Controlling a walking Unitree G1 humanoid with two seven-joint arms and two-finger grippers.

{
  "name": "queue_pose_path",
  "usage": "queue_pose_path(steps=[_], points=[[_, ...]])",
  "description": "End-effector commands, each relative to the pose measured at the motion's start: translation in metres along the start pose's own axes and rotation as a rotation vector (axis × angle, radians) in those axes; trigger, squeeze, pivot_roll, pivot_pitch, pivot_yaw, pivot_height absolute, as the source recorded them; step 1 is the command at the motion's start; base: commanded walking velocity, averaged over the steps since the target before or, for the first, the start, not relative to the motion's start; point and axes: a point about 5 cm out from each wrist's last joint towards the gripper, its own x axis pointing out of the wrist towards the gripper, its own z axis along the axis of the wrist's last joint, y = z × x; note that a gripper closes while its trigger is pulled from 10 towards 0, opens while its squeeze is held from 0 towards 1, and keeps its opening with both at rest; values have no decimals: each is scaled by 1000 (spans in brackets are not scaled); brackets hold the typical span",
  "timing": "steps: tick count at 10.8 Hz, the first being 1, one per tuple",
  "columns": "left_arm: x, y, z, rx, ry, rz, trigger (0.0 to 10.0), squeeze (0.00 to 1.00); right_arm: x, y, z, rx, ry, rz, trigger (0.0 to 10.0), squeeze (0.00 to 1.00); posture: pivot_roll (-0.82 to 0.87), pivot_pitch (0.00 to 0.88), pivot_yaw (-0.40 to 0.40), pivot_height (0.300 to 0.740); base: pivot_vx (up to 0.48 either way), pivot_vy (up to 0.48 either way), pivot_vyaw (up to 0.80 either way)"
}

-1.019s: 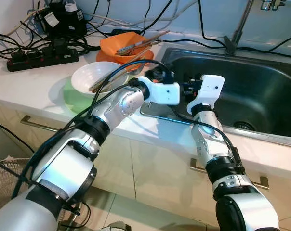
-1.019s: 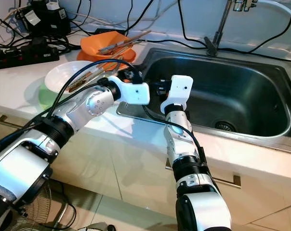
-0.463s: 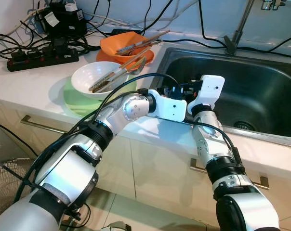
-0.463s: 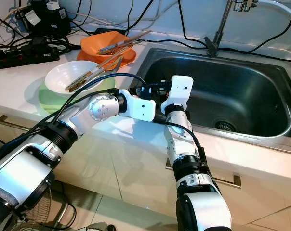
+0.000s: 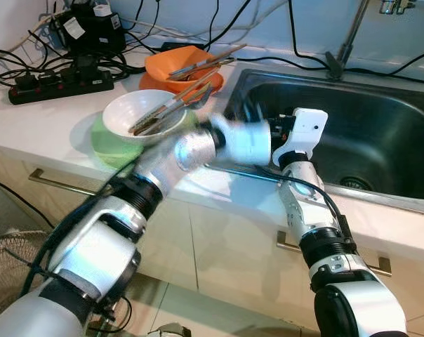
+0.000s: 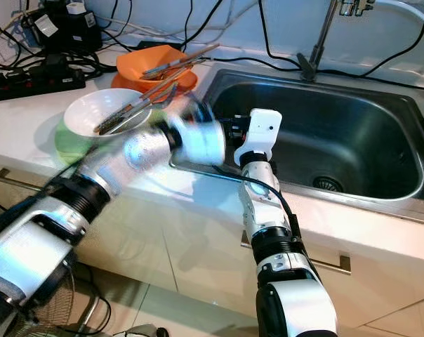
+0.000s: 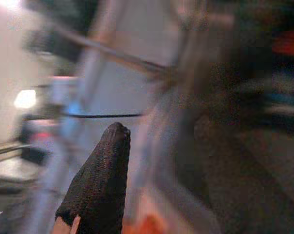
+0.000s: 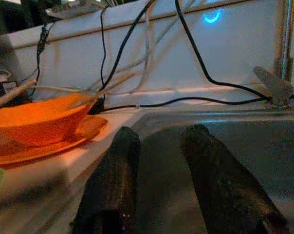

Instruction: Kitchen organization

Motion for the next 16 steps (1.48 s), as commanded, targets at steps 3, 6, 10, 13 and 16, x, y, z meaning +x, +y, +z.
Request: queue_pose_path(steps=[3,6,10,13,16], points=[[-6,30,-3,30,38,340,10000,0,2,1,3,7,-10,-3,10000,0,58,9,19,740,0,0,0],[-20,52,-27,-158,153,585,10000,0,2,-1,3,5,-13,-11,10000,0,58,0,20,740,0,0,0],[8,59,-24,24,204,272,10000,0,7,11,4,15,-4,37,10000,0,106,0,-17,740,0,0,0],[15,101,-20,197,357,256,10000,0,14,14,10,13,-13,57,10000,0,83,0,-12,740,0,0,0],[18,90,-20,511,380,134,10000,0,16,16,11,14,-17,66,10000,0,96,0,-20,740,0,0,0]])
